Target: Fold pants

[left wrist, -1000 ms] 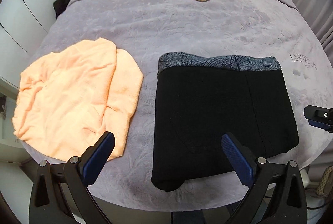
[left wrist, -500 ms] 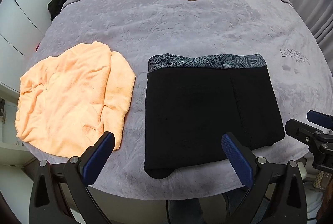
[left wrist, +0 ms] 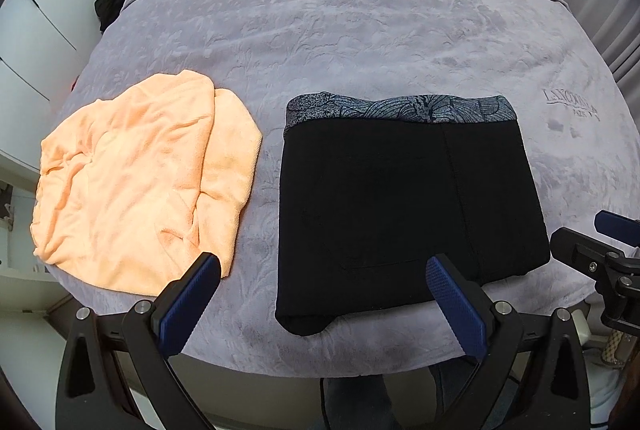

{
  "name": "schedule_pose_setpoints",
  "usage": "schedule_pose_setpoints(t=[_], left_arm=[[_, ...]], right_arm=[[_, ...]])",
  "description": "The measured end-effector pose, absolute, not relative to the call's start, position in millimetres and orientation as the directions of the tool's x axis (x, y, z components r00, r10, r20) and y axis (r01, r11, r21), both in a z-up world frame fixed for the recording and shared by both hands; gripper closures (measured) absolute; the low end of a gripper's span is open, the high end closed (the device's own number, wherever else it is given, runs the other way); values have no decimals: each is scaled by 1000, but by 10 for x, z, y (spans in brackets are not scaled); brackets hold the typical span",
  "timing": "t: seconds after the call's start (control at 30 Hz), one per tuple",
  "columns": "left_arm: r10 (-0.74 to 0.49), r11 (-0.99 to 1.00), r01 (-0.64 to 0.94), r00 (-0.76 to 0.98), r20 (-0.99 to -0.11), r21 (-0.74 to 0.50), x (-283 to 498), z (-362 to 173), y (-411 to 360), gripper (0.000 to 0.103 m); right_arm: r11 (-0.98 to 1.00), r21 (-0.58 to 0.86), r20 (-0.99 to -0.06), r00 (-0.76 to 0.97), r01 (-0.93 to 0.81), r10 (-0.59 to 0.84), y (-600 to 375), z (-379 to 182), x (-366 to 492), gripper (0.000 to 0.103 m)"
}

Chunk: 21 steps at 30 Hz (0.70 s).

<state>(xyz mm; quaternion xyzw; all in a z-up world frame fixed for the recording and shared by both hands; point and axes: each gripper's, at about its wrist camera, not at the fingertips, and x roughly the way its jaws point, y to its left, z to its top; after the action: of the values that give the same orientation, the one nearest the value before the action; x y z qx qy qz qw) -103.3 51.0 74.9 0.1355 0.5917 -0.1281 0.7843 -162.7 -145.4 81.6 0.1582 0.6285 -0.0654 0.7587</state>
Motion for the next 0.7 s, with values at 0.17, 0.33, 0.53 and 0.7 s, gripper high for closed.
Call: schedule_pose_setpoints(t=[0.17, 0.33, 0.53, 0.7], left_arm=[[-41, 930, 362, 264, -964, 59, -1035, 739, 501, 0], [-37, 931, 359, 265, -964, 63, -1047, 740, 494, 0], [-32, 927, 369, 256, -966, 67, -1040, 725, 489, 0], [-31, 926, 371, 254, -967, 68, -1038, 720, 490, 0]], right_arm=[[947, 147, -977, 189, 286, 95, -1410, 797, -1613, 13], [950, 134, -979, 184, 281, 84, -1383, 789, -1604, 13], [952, 123, -982, 176, 280, 75, -1371, 772, -1597, 13], [955, 111, -984, 166, 275, 67, -1352, 746, -1592, 13]])
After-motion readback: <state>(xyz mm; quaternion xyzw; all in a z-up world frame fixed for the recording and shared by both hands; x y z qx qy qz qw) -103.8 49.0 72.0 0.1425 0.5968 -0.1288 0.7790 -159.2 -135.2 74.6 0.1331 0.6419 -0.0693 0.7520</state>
